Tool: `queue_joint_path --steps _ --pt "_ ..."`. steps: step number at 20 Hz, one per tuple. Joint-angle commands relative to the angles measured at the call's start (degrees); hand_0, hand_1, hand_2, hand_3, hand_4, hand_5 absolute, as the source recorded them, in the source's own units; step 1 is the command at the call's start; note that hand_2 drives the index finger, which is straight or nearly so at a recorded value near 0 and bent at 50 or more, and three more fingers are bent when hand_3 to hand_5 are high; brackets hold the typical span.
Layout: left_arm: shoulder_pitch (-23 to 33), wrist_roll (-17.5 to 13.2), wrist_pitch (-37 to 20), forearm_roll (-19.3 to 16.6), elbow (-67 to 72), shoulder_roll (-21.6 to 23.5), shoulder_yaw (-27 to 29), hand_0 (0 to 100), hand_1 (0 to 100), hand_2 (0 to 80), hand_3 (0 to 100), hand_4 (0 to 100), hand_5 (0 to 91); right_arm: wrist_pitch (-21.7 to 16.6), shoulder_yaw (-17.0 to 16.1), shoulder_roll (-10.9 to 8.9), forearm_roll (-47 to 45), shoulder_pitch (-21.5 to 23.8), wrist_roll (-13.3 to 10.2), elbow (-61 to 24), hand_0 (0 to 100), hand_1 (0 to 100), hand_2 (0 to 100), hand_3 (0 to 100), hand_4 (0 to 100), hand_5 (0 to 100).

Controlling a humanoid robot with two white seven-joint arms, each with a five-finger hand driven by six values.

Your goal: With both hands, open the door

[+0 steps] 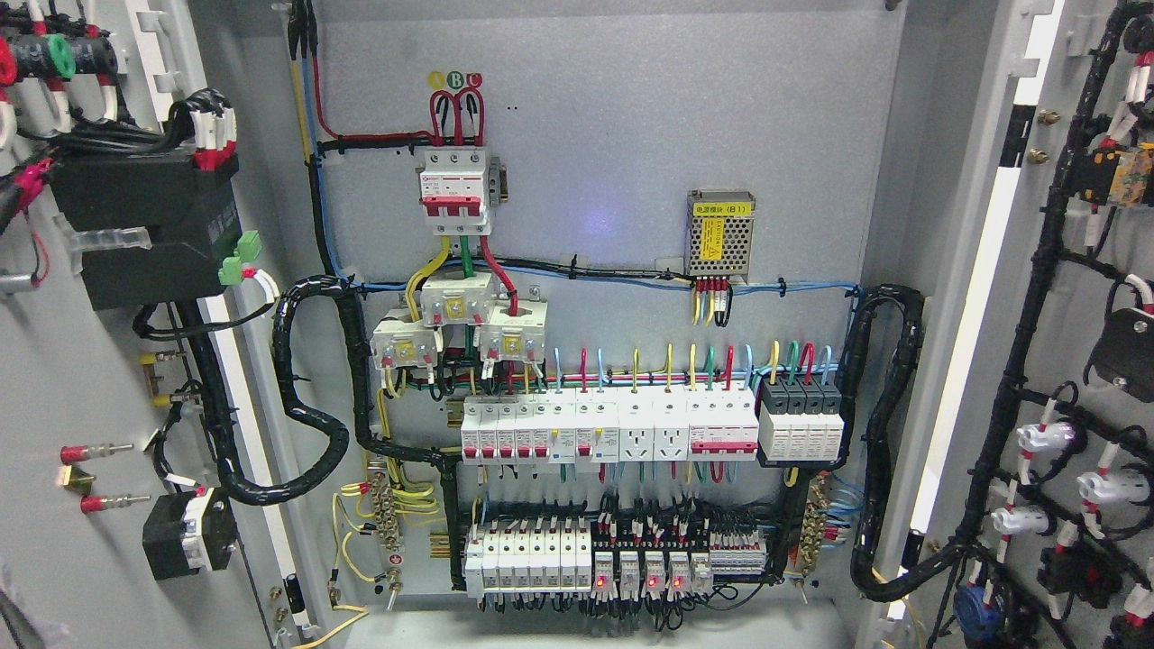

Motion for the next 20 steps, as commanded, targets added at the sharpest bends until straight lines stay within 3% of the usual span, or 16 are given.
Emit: queue_joint_path --steps 1,7,11,20 --pt "-3.35 0.02 -0.13 -0.05 -3.44 -4.60 3.18 0 0 0.0 0 0 0.0 -0.02 -7.45 -3.02 -1.95 1.02 -0.12 -0.48 19 0 0 0 0 0" --pt "-3.53 0.02 -3.64 0.04 -4.66 -7.50 5.82 0 0 0.0 0 0 0.0 -0.11 -9.40 -3.81 -1.96 1.37 -0.04 -0.57 19 0 0 0 0 0" --pt "-3.53 0.02 -5.13 0.04 -4.67 -9.79 8.36 0 0 0.0 0 0 0.0 -0.11 -9.83 -6.27 -2.04 1.28 -0.04 -0.57 19 0 0 0 0 0" --pt "-3.53 0.11 -10.14 0.21 -4.58 -10.50 13.02 0 0 0.0 0 0 0.0 -0.54 -12.38 -7.59 -6.00 1.63 -0.04 -0.57 19 0 0 0 0 0"
